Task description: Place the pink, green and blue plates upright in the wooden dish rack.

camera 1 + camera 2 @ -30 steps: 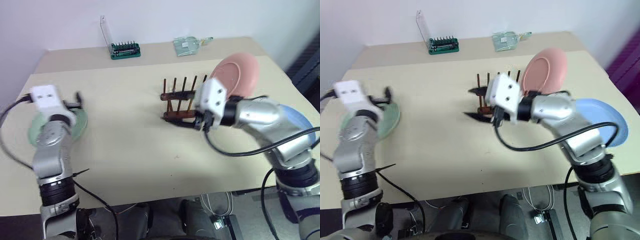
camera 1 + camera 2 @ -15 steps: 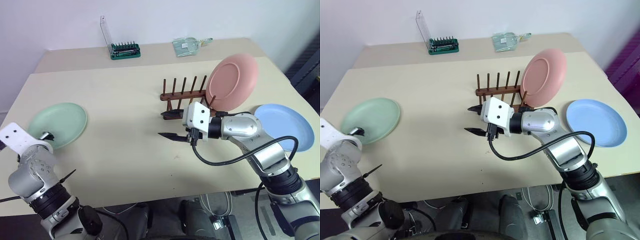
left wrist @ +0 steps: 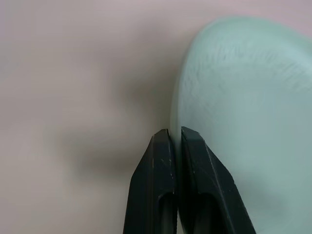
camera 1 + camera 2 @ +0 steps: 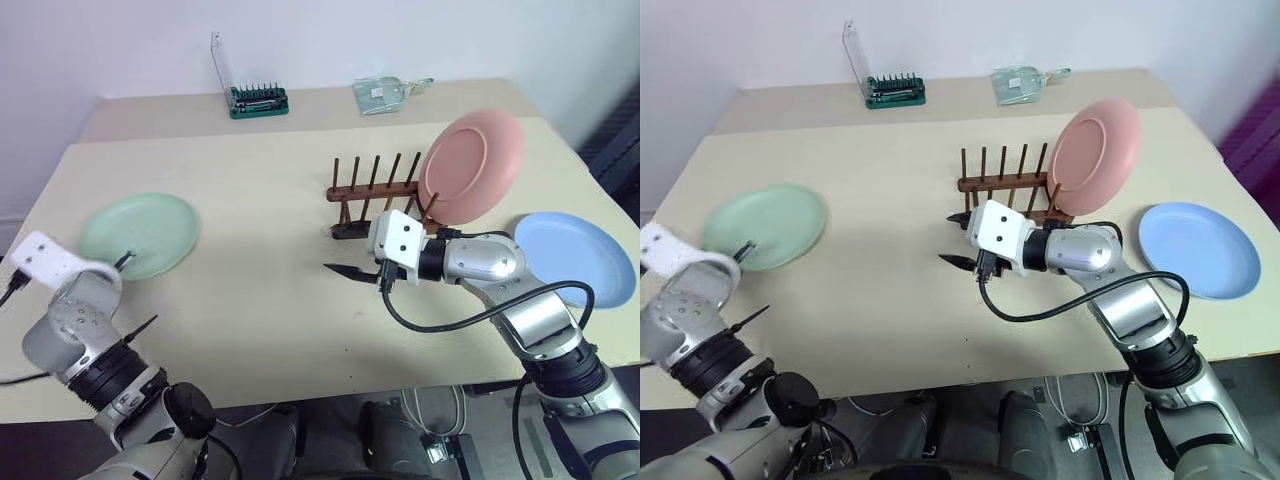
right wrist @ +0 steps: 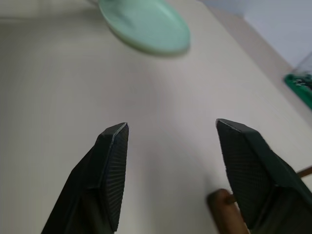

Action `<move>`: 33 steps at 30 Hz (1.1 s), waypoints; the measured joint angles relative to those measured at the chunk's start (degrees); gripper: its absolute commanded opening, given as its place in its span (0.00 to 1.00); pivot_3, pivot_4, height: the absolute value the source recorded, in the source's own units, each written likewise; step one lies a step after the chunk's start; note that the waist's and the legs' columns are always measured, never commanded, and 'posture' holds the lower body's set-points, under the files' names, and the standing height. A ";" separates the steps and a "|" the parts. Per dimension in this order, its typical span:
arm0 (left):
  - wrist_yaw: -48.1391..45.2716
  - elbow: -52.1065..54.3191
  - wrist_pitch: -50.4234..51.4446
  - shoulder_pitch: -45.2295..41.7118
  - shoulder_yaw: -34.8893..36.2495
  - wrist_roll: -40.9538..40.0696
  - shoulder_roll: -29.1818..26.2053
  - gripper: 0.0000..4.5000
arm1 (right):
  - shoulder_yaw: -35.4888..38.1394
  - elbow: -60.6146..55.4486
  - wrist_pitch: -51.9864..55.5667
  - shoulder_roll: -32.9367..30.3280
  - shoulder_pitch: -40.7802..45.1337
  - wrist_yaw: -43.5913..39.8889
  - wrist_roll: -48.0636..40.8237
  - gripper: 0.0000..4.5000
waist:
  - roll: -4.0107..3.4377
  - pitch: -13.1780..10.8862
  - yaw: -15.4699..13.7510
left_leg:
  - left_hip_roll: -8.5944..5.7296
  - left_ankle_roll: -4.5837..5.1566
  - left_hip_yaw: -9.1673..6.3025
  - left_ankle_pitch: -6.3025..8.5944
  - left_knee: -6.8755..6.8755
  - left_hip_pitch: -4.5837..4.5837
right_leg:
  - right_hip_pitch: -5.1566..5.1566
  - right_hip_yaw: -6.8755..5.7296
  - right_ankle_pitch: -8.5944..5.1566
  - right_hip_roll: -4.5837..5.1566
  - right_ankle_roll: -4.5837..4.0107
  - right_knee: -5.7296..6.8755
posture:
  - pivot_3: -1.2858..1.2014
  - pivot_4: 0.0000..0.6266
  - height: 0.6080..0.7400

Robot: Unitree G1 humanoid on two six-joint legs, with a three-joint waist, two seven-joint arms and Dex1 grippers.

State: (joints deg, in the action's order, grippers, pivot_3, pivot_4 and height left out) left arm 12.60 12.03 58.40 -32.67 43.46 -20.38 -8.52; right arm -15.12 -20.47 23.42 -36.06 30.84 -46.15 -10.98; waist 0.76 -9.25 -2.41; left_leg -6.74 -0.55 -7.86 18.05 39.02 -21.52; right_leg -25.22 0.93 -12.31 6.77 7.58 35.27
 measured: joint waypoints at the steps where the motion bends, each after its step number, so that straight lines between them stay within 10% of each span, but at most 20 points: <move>1: -2.11 0.45 -1.04 -1.08 -2.99 -0.78 -0.02 0.00 | 0.17 0.59 -0.06 0.42 1.16 0.38 0.31 0.99 | 0.01 -0.01 0.01 | 0.00 0.01 -0.01 0.00 0.01 0.00 | 0.02 0.00 0.01 0.00 -0.01 -0.02 | 0.52 0.24 1.00; 9: -13.51 4.54 -6.98 -8.85 -23.85 -1.70 -4.61 0.00 | -5.01 13.82 -15.23 2.82 12.37 6.48 17.35 0.99 | 0.01 0.00 2.96 | 0.05 -0.02 0.06 0.08 -0.23 0.06 | -0.24 0.01 0.01 -0.03 -0.01 -0.01 | 0.52 0.24 1.00; 16: -12.30 6.83 -2.51 -14.89 -26.30 -6.64 -0.88 0.00 | -9.45 25.18 -27.87 5.43 16.88 10.03 28.87 0.99 | 0.01 0.00 3.22 | 0.03 0.01 0.05 0.10 -0.26 0.05 | -0.24 0.01 0.01 -0.02 -0.01 -0.10 | 0.52 0.24 1.00; 27: -8.79 7.98 0.95 -14.86 -24.44 -7.82 0.29 0.00 | -9.45 29.63 -34.64 5.57 19.20 14.39 37.79 0.00 | 0.01 -0.01 3.14 | 0.03 0.00 0.06 0.10 -0.23 0.05 | -0.24 0.03 0.01 -0.04 -0.01 -0.07 | 0.52 0.24 1.00; 33: -5.53 7.13 0.49 -16.83 -17.94 -13.68 6.84 0.66 | -8.89 29.79 -35.04 4.83 18.69 16.08 41.50 0.00 | 0.03 -0.02 2.94 | 0.01 0.00 0.03 0.10 -0.17 0.03 | -0.21 0.03 0.01 -0.04 -0.01 -0.07 | 0.52 0.24 1.00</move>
State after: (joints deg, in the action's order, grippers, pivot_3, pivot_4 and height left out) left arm 7.08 19.16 58.89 -49.51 25.52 -34.05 -1.68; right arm -24.01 9.32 -11.63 -31.23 49.53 -30.07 30.52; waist 0.79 -9.26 0.53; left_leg -6.73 -0.54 -7.83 18.15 38.85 -21.50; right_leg -25.43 0.96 -12.29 6.73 7.58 35.21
